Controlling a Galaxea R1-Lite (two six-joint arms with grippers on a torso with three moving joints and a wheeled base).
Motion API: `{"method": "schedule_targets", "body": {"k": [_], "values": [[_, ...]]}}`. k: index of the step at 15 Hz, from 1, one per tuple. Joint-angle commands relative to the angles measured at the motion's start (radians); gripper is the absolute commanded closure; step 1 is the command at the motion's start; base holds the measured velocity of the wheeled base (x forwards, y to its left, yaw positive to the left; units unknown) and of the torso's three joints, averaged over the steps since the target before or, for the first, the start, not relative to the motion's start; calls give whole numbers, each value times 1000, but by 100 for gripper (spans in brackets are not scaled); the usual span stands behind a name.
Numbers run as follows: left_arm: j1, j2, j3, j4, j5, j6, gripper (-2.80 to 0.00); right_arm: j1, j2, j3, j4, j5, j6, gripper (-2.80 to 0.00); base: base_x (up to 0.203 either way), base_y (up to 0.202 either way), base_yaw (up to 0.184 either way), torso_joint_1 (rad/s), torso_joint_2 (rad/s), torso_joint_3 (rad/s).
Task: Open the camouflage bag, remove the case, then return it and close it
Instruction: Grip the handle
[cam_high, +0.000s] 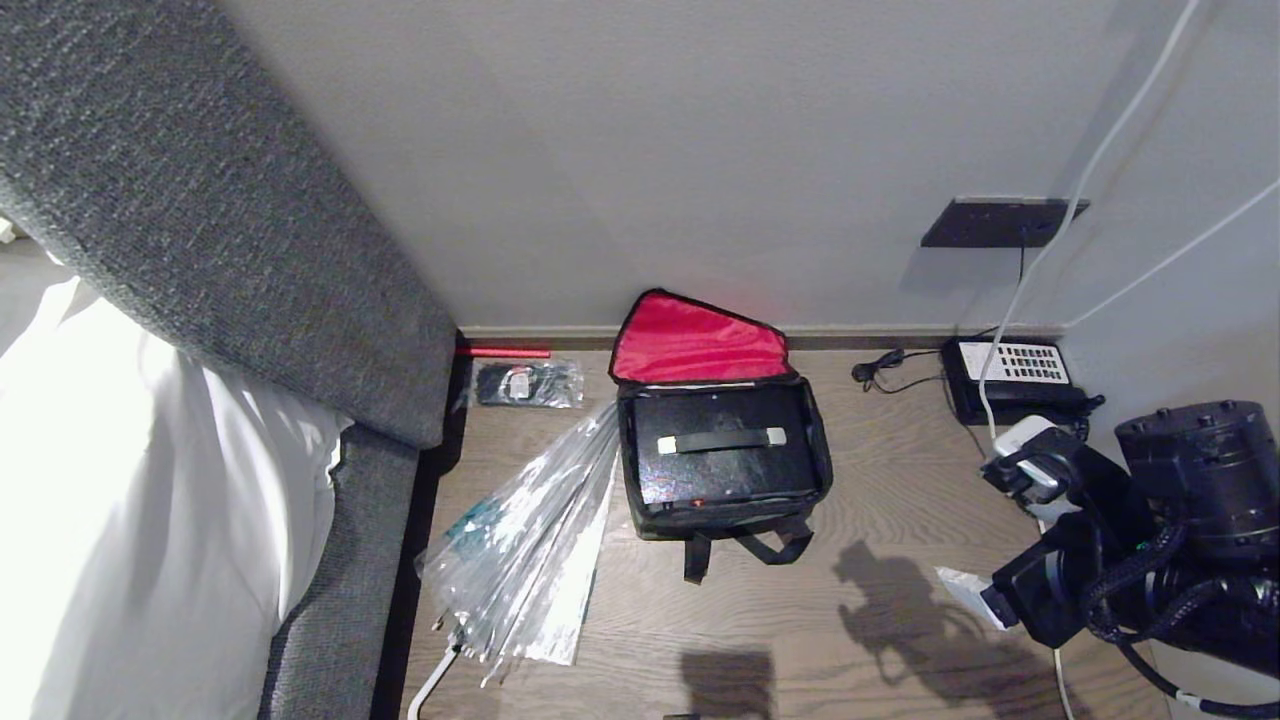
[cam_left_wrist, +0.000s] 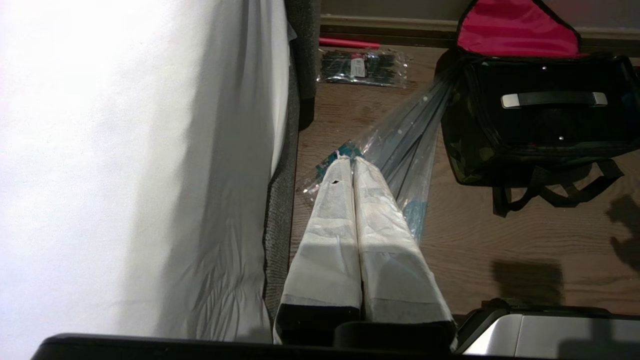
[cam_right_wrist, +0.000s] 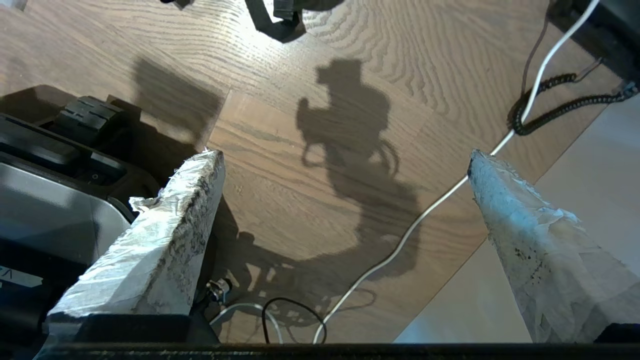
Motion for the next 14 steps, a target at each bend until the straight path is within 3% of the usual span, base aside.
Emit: {"method": "schedule_targets", "body": {"k": [1, 8, 14], "values": [[1, 0, 0, -1, 0, -1, 0, 2, 3, -6, -1, -1, -5, -280, 0, 0, 0, 0, 0, 0], [0, 0, 0, 1, 0, 2, 0, 11, 9, -5, -1, 0, -8, -280, 0, 0, 0, 0, 0, -12], [0, 0, 0, 2, 0, -1, 0, 23, 15, -5, -2, 0, -7, -280, 0, 0, 0, 3, 3, -176]]}}
